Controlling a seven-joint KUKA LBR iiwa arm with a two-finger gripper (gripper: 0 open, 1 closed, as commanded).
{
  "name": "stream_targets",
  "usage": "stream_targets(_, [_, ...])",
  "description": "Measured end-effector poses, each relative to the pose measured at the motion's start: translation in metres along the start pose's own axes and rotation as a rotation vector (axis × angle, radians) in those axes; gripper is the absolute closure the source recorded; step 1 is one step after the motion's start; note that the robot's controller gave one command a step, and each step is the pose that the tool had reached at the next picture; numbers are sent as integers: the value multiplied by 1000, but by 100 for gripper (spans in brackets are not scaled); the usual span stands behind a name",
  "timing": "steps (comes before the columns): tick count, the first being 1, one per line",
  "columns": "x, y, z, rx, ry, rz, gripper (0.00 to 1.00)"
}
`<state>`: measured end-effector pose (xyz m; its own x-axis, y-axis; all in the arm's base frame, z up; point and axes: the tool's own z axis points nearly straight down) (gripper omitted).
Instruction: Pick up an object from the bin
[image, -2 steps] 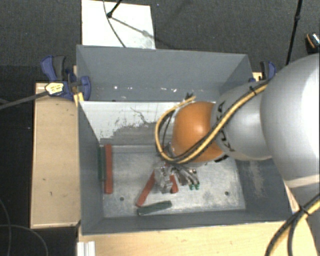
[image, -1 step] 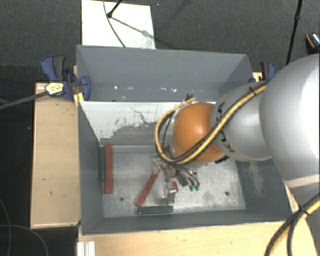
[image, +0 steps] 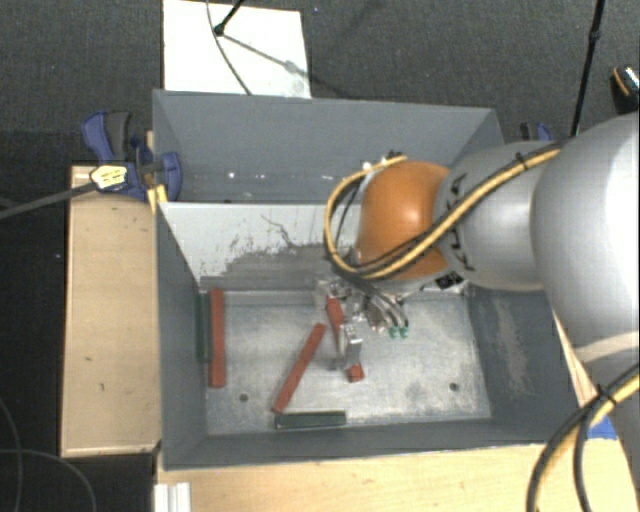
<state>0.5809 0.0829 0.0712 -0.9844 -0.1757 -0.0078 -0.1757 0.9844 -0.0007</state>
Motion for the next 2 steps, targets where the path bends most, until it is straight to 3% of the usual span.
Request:
stream_targets(1, [2, 2, 0, -1, 5, -2, 100])
stream_targets(2, [2, 2, 0, -1, 5, -2, 0])
